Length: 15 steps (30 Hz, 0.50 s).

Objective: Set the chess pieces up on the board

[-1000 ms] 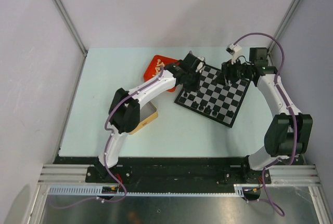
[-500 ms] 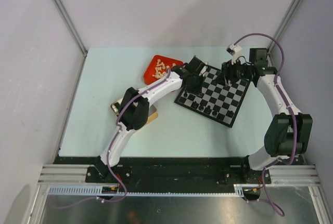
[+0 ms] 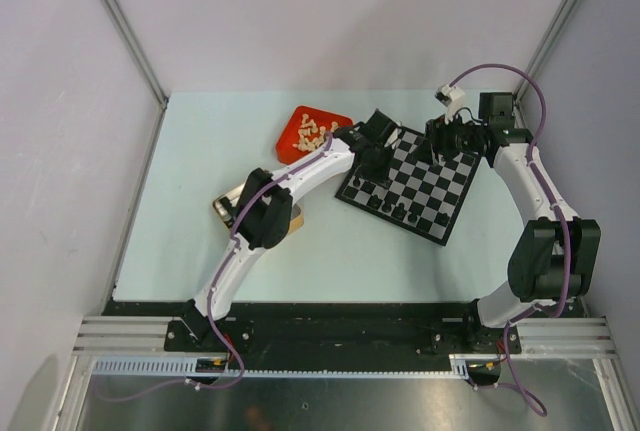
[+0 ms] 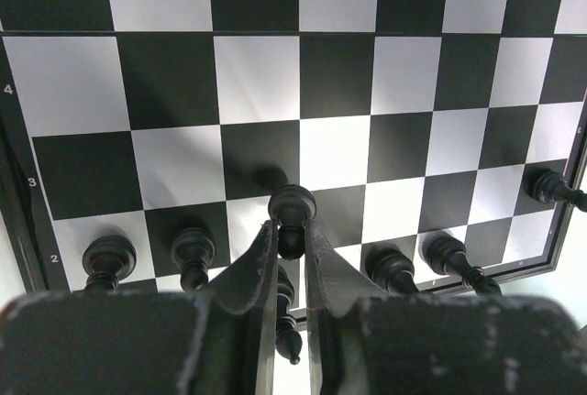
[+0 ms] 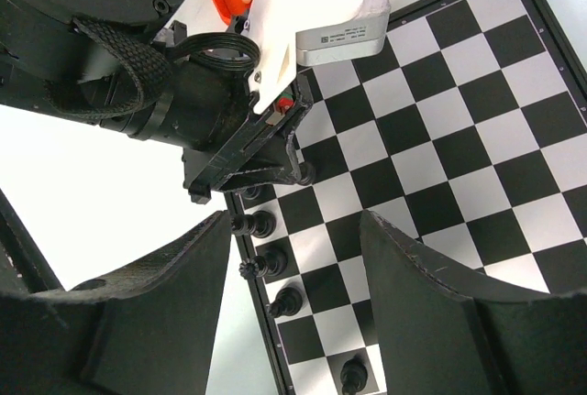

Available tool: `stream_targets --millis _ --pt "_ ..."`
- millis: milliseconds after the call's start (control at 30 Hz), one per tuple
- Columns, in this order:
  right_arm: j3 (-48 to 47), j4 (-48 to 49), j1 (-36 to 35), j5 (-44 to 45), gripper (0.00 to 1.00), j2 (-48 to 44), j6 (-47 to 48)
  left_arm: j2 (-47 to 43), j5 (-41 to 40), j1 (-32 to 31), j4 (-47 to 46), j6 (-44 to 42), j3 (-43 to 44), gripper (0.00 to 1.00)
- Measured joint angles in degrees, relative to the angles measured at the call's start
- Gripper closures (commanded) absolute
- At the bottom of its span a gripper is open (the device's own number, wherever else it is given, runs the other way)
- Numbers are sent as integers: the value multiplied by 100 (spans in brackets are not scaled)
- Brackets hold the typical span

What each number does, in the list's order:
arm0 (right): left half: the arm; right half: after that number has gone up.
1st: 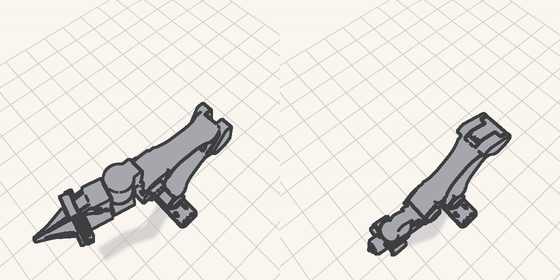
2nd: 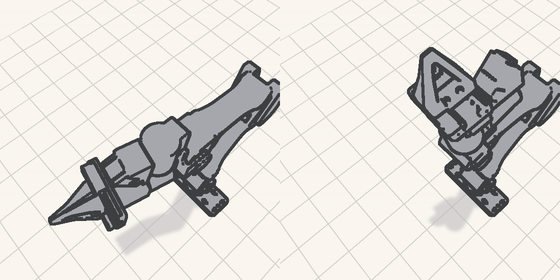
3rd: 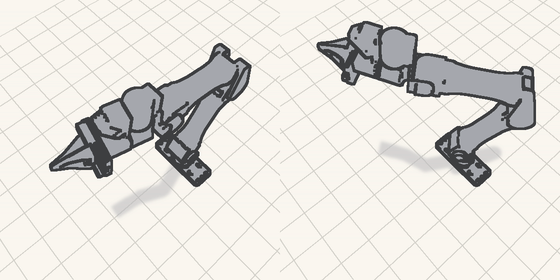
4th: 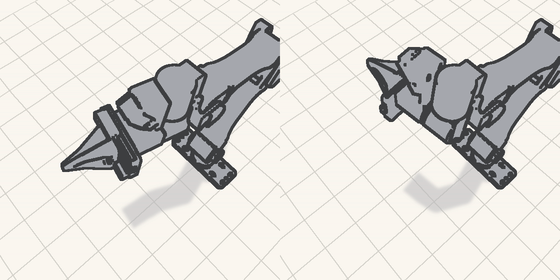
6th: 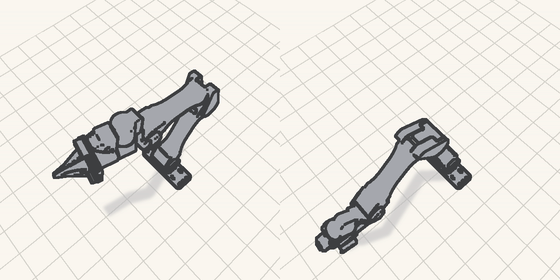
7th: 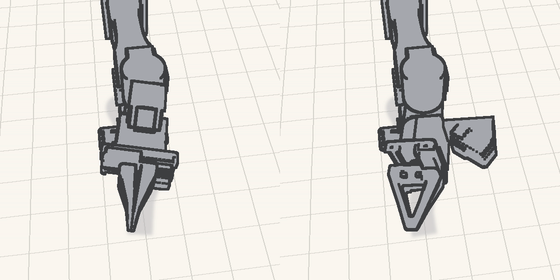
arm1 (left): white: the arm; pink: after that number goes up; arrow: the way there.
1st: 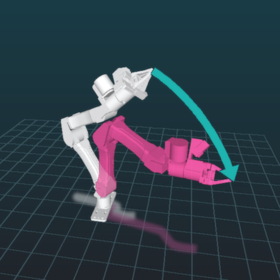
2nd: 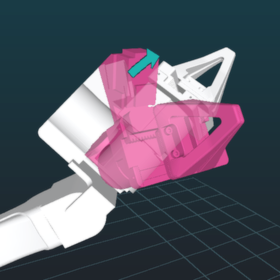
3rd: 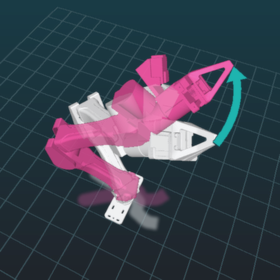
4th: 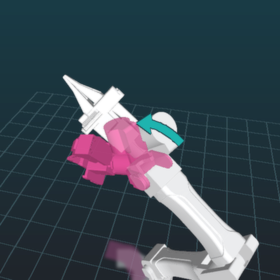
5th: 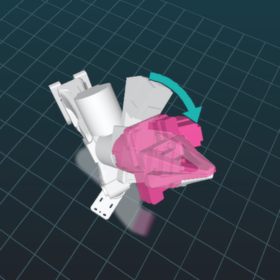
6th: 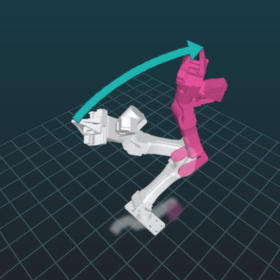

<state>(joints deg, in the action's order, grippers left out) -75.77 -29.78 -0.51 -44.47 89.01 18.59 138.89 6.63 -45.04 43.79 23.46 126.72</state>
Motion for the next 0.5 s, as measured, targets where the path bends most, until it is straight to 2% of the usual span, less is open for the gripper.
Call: stream_targets --millis 167,500 --pt "0 13 0 0 36 0 -11 66 4 -7 31 4 107 75" --pt "37 79 153 0 36 0 -15 85 9 -7 52 48 284 72"
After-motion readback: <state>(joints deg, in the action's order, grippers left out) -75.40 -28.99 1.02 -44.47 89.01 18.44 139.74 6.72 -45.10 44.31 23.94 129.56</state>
